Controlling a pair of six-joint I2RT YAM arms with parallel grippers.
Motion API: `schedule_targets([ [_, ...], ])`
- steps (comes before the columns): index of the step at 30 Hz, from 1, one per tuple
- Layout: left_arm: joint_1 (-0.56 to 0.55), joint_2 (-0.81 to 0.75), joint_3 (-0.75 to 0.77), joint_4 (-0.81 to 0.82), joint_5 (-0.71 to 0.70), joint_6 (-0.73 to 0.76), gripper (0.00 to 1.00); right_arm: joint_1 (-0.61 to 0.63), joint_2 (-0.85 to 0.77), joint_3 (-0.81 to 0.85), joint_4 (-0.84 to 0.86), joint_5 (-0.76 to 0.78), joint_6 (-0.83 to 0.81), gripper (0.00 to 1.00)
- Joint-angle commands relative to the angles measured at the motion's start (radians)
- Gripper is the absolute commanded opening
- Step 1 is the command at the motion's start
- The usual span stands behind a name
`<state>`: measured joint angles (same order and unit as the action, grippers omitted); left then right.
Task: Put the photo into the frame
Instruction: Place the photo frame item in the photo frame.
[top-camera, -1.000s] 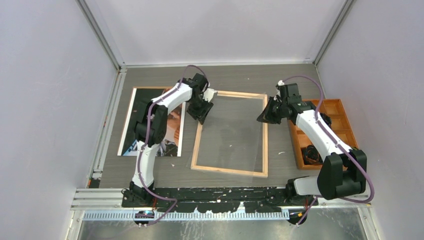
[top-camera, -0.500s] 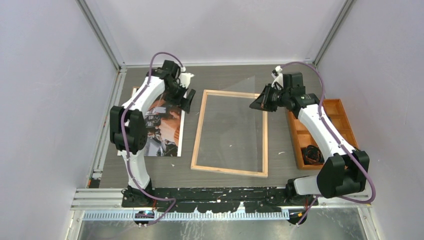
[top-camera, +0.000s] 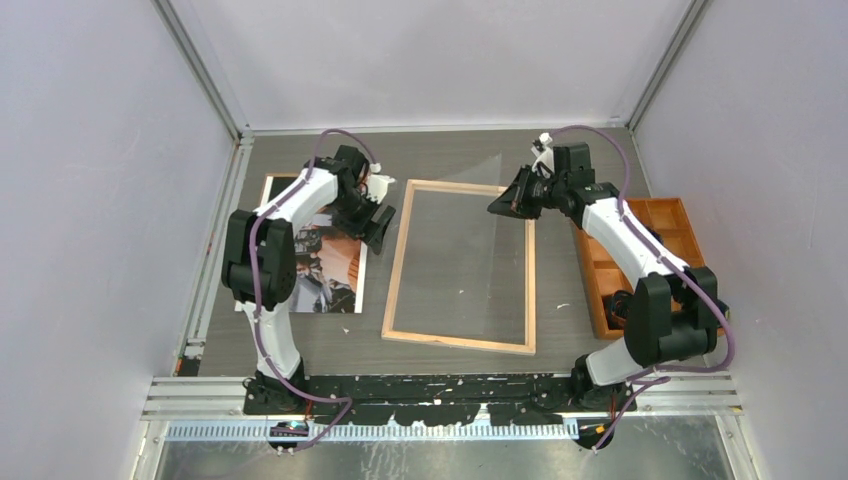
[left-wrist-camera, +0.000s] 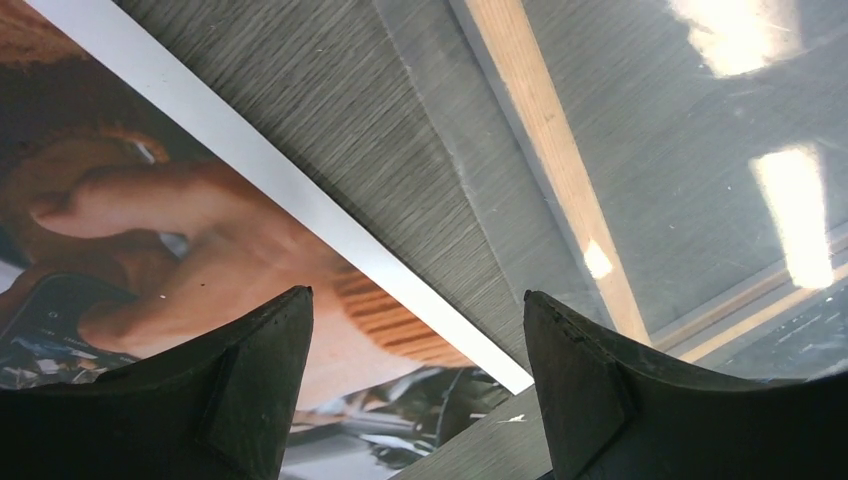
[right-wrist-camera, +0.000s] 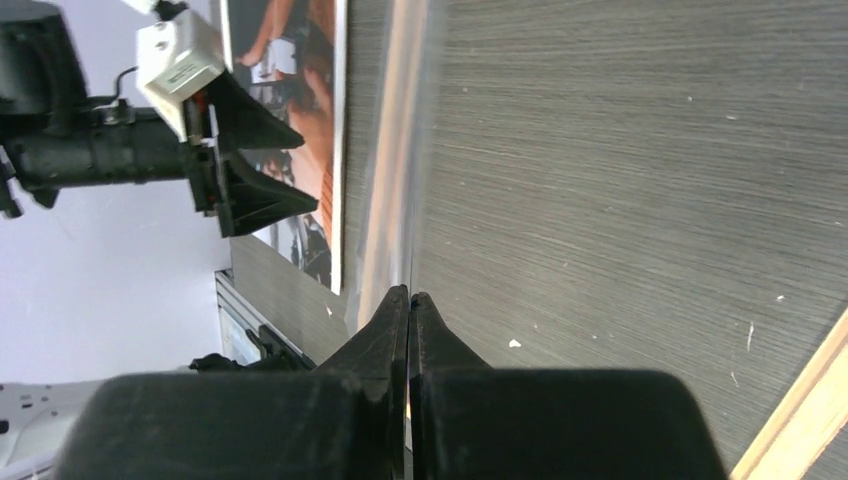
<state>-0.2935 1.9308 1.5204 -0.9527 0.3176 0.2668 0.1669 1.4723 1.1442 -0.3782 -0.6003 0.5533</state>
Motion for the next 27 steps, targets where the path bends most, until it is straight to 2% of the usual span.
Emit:
schedule_targets([
  [1,0.002,0.000,-0.016,0.025,0.054,0.002,0.78,-0.006,0.028,0.013,0.042,0.025,0.018,0.02],
  [5,-0.003,0.018,-0.031,0.034,0.062,-0.002,0.76,-0.006,0.057,-0.017,0.047,0.063,0.024,0.10],
  [10,-0.023,0.048,-0.081,0.080,-0.010,0.012,0.72,-0.010,0.102,-0.067,0.055,0.110,0.049,0.28],
  [16,-0.027,0.084,-0.098,0.095,-0.020,0.012,0.65,-0.011,0.132,-0.146,0.092,0.178,0.088,0.48],
  [19,-0.030,0.082,-0.095,0.095,-0.019,0.011,0.65,-0.011,0.137,-0.162,0.068,0.229,0.095,0.65],
  [23,-0.032,0.077,-0.091,0.092,-0.019,0.014,0.65,-0.005,0.099,-0.202,0.027,0.303,0.091,0.98],
  [27,-0.033,0.078,-0.089,0.092,-0.020,0.016,0.65,0.039,0.015,-0.249,-0.015,0.372,0.122,1.00],
])
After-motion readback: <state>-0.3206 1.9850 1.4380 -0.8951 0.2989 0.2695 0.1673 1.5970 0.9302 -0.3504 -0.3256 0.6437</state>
